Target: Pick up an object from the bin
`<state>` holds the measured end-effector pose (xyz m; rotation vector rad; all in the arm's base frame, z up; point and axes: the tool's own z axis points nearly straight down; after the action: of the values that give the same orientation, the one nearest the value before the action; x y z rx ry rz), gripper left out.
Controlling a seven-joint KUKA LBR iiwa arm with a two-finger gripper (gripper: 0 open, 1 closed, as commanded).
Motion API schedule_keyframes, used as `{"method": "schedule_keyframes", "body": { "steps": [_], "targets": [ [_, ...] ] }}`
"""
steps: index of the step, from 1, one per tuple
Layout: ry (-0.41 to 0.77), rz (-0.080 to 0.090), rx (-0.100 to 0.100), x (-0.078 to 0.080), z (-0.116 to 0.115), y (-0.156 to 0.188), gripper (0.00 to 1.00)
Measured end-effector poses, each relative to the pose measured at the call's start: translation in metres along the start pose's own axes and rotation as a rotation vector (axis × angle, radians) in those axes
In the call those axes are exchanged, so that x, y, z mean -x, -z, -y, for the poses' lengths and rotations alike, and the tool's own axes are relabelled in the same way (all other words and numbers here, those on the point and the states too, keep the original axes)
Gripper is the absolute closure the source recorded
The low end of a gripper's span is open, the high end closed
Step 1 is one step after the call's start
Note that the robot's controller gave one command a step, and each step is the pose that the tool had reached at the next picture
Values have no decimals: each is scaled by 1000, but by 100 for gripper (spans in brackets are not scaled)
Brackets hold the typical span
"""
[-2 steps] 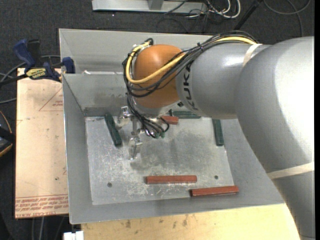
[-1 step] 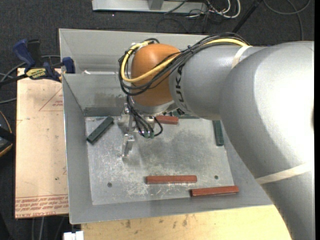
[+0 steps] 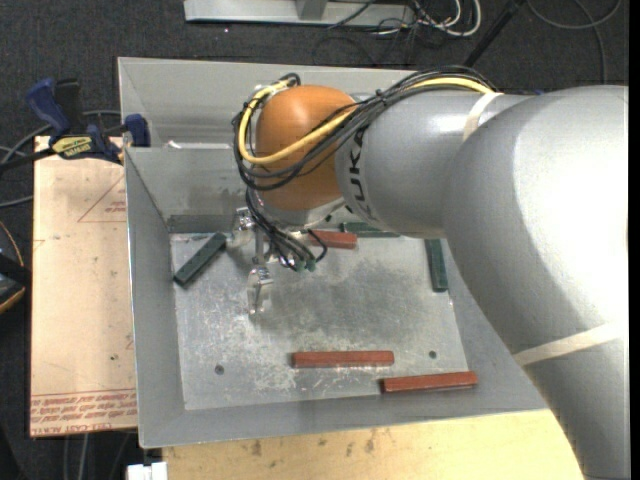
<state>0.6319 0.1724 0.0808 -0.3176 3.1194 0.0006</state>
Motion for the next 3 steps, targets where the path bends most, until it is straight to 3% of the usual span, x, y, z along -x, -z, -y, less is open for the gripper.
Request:
{"method": "schedule_keyframes", "body": {
  "steps": [1, 2, 3],
  "targets": [
    [-54, 13, 6, 6, 52, -1, 100],
    [-52, -8, 5, 2, 53, -4, 0],
    [-52, -8, 5, 2, 53, -4, 0]
  ]
}}
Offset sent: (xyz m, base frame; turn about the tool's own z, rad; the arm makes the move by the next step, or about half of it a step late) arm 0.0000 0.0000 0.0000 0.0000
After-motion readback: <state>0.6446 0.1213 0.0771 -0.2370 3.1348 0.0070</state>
